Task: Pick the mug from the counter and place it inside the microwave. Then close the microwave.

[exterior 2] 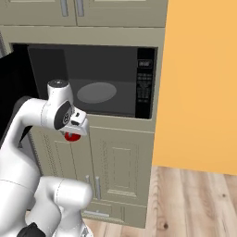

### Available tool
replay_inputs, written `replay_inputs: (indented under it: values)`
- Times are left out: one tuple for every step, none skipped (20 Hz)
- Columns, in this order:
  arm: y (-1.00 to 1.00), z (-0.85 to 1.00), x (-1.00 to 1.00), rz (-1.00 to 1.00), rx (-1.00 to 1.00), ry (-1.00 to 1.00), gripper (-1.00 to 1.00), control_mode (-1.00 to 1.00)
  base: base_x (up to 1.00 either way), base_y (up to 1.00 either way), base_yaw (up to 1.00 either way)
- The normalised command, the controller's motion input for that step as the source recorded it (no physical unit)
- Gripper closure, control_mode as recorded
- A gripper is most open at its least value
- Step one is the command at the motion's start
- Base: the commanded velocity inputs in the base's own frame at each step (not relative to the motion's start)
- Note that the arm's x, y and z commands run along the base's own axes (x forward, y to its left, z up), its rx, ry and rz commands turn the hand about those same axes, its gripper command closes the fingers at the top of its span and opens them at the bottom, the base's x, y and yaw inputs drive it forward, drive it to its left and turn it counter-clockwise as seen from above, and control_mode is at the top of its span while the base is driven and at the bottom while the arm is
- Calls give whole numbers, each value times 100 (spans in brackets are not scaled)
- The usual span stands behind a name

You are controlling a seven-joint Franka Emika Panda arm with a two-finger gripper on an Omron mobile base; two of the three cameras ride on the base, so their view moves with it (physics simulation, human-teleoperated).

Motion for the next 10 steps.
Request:
replay_inputs:
  values:
    - [29, 0, 36, 0, 0, 0, 100, -100, 0, 0, 0]
    - [25, 0, 48, 0, 0, 0, 100, -100, 0, 0, 0]
    - [27, 0, 38, 0, -2, 0, 100, -100, 0, 0, 0]
    - [31, 0, 34, 1, -1, 0, 100, -100, 0, 0, 0]
    - [22, 0, 31, 3, -1, 0, 100, -100, 0, 0, 0]
    - [14, 0, 21, 17, 0, -2, 100, -100, 0, 0, 0]
    - [14, 2, 3, 23, 0, -7, 100, -100, 0, 0, 0]
    - [0, 1, 4, 30, 0, -11, 100, -100, 0, 0, 0]
    - [0, 3, 0, 33, 0, -9, 100, -100, 0, 0, 0]
    - [0, 0, 0, 28, 0, -9, 100, -100, 0, 0, 0]
